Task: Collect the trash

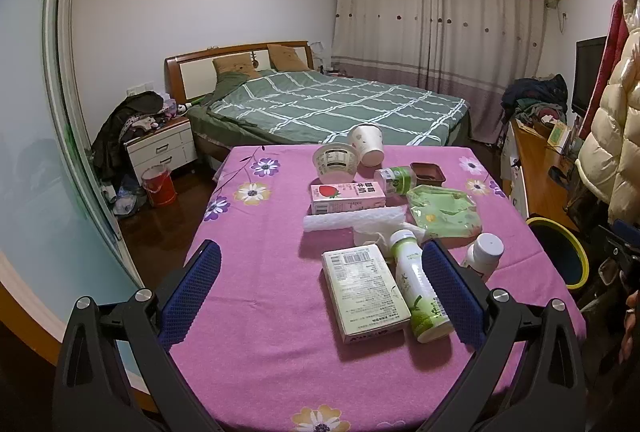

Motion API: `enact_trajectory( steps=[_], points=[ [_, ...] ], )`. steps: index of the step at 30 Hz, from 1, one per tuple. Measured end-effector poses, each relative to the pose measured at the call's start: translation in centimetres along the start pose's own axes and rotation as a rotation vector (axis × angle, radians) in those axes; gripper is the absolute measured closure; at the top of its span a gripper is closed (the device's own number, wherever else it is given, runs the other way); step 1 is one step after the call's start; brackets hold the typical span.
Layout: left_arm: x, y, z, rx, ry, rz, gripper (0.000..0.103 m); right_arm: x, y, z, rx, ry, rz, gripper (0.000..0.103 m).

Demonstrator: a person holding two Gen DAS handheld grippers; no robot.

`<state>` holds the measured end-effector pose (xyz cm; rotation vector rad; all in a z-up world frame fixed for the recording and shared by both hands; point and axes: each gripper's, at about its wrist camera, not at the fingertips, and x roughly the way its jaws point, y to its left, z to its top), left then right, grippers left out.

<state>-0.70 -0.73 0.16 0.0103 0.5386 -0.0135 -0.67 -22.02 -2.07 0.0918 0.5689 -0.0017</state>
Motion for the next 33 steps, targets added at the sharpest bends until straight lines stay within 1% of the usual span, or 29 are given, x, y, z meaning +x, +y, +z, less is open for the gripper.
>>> enact_trajectory(
  steps=[33],
  points=[
    [0.58,-0.43,-0.27,0.022,0.01,-0.012,0.004,0.4,0.36,-0.36,0.007,0.01,0.007,0.006]
  ],
)
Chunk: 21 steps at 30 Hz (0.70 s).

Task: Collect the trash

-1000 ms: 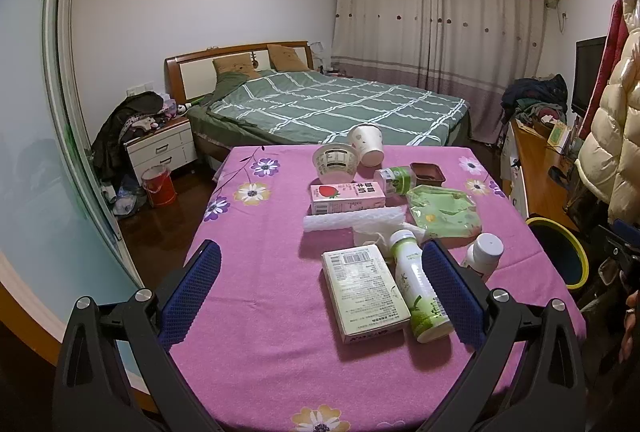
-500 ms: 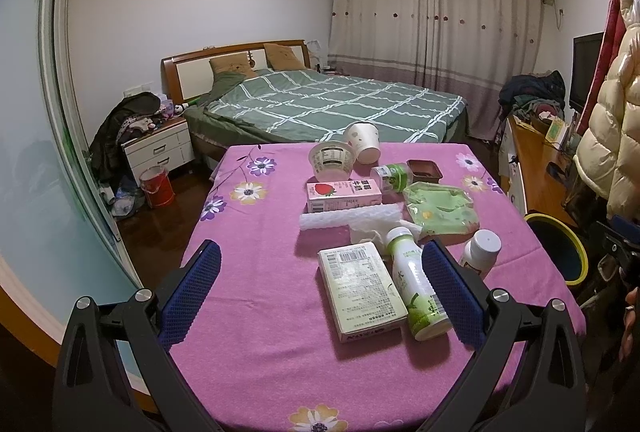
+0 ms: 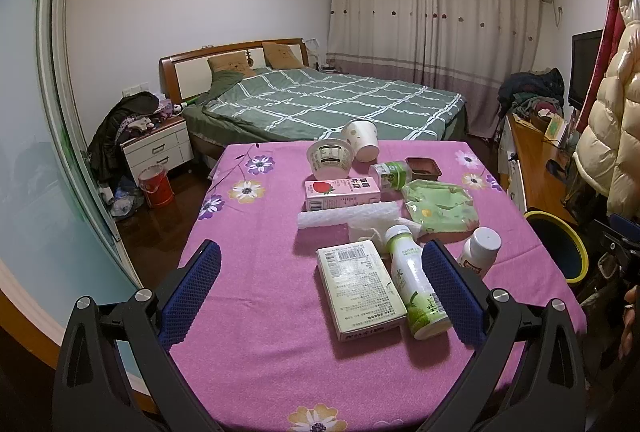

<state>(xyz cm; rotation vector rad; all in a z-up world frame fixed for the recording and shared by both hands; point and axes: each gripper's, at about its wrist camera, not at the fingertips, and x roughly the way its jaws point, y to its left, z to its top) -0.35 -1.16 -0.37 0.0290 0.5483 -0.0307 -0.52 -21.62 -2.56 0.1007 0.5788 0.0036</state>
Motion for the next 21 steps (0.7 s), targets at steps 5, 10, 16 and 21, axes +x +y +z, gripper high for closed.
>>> enact_trajectory(
  steps=[5,10,16,21],
  points=[
    [0.03,-0.04,-0.02,0.001,0.0,0.0,0.004,-0.01,-0.1,0.09,-0.001,0.0,0.001,0.006],
    [0.03,-0.06,-0.02,0.0,0.0,0.0,0.004,0.02,-0.08,0.05,0.001,0.0,0.0,0.006],
    [0.19,-0.3,-0.06,0.004,0.005,-0.001,0.004,0.12,-0.23,0.15,0.0,0.004,0.001,0.006],
    [0.73,-0.41,0.01,0.011,0.009,0.002,0.004,0.99,-0.28,0.21,0.002,0.017,0.005,0.006]
  ],
)
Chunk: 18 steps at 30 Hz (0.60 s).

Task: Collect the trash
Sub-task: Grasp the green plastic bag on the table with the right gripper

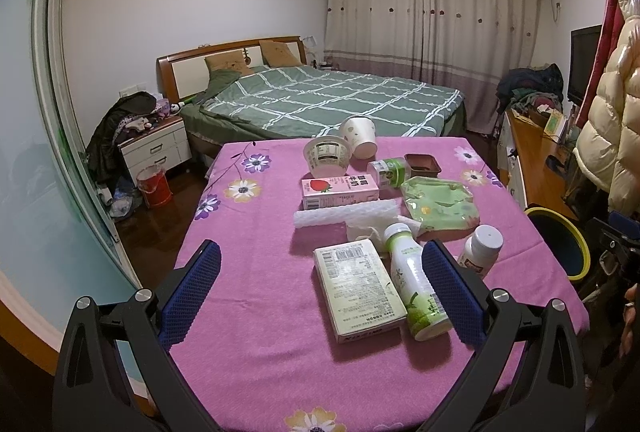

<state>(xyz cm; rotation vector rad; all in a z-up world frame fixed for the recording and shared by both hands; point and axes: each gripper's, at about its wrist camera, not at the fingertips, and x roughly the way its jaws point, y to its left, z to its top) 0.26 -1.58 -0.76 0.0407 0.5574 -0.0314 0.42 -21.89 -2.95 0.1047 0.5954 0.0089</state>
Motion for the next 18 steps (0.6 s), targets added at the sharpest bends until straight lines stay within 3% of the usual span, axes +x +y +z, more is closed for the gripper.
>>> enact_trajectory(
  steps=[8,18],
  points=[
    [2.4,1.5,0.7,-0.028,0.008,0.038,0.004,4.4,-0.1,1.9,0.001,0.056,0.025,0.006],
    [6.2,3.1,1.7,-0.052,0.027,0.051,0.004,13.9,0.4,5.3,0.0,0.173,0.052,0.007]
  ],
)
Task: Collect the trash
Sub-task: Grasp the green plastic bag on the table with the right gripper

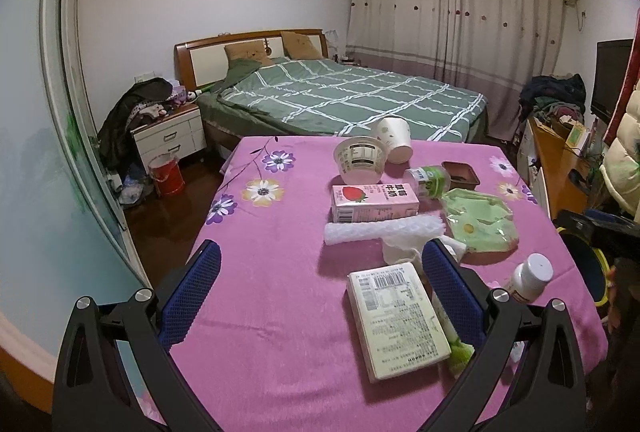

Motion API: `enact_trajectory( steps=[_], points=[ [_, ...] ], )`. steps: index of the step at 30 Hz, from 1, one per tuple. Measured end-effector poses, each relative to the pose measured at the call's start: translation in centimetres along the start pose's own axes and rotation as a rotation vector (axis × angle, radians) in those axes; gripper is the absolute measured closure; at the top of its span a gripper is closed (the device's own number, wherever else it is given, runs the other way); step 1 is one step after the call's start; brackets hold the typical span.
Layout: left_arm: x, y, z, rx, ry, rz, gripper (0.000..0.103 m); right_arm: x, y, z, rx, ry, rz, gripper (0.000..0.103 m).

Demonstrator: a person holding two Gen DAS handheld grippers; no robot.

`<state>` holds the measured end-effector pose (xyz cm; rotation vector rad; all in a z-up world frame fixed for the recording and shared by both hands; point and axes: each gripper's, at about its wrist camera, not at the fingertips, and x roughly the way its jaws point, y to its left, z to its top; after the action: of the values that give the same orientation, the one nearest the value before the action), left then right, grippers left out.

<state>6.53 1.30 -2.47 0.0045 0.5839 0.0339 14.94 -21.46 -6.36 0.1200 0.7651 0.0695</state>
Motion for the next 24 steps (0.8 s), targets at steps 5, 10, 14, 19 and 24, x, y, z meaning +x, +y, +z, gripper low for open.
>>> enact_trajectory(
  steps=[5,10,14,19,24],
  points=[
    [2.3,0.1,0.2,-0.004,0.028,-0.001,0.004,5.4,-1.4,1.9,0.032,0.098,-0.015,0.032],
    [3.9,0.1,0.3,-0.006,0.053,-0.003,0.004,10.2,-2.3,2.4,0.057,0.186,-0.032,0.05],
    [5.1,-0.2,0.4,0.003,0.061,-0.003,0.004,12.7,-2.7,2.6,0.076,0.222,-0.038,0.061],
    [6.1,-0.7,0.7,0.005,0.072,-0.017,0.004,13.4,-3.2,2.8,0.1,0.222,-0.032,0.078],
    [7.0,-1.0,0.7,0.005,0.086,-0.031,0.004,12.7,-3.9,3.1,0.131,0.191,-0.013,0.089]
  ],
)
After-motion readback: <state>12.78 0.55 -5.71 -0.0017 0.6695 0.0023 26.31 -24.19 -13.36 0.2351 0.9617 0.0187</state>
